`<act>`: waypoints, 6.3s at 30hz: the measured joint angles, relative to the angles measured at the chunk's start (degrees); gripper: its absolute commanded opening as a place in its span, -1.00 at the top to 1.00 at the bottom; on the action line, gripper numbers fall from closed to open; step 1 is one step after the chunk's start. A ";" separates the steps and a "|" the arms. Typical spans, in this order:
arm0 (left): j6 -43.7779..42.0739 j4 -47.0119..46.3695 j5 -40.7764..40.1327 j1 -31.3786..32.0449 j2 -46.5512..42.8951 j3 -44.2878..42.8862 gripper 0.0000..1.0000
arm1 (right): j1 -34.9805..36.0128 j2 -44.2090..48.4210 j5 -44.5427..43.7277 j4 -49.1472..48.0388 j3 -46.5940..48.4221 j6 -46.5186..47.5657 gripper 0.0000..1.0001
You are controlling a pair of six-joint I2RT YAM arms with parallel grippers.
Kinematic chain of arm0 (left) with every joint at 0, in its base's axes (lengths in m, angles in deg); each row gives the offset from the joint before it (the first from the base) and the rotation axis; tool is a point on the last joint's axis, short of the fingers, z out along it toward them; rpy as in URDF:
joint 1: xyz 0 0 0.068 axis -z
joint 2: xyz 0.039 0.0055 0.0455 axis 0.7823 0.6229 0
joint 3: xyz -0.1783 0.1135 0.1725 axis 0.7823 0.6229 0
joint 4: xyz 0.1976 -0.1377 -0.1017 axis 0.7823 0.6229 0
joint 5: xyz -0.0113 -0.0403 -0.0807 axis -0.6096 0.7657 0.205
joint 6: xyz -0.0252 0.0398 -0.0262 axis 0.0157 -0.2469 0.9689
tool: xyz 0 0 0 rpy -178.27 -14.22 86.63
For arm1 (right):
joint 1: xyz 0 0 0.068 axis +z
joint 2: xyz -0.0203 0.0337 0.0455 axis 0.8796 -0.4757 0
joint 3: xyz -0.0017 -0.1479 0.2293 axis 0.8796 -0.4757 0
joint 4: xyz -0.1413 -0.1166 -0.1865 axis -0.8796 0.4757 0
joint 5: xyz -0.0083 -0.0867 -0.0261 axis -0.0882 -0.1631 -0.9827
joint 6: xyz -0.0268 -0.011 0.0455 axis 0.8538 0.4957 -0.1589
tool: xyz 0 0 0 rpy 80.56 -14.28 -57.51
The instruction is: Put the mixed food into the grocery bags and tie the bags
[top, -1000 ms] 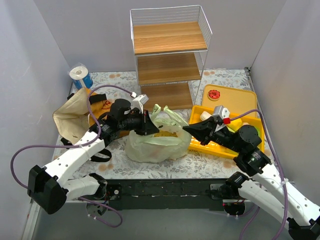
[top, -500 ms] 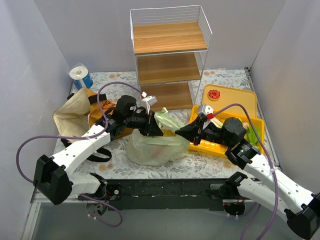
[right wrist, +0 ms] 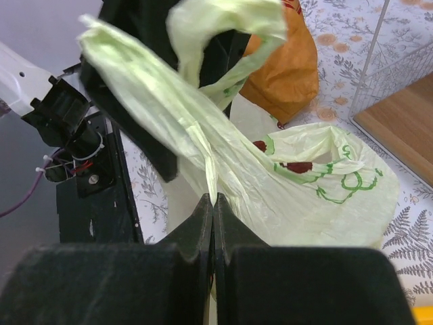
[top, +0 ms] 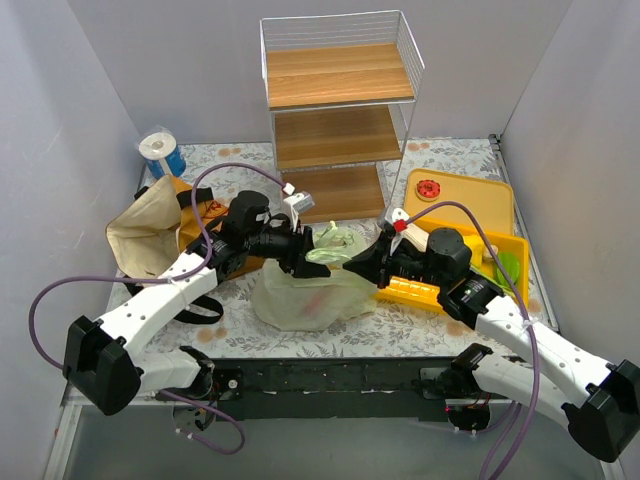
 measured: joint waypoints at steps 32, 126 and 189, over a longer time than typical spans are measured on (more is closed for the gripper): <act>-2.25 -1.16 0.26 0.00 -7.98 4.55 -0.20 | 2.60 -5.27 -1.33 -1.40 0.76 -1.20 0.97; -2.51 -1.49 -4.66 0.33 -8.20 11.63 0.50 | 18.82 -10.95 -13.62 2.29 3.04 10.12 0.97; 1.62 -9.97 6.19 -4.50 -8.85 14.19 1.00 | 22.91 -6.12 -17.88 10.54 5.75 12.83 -0.61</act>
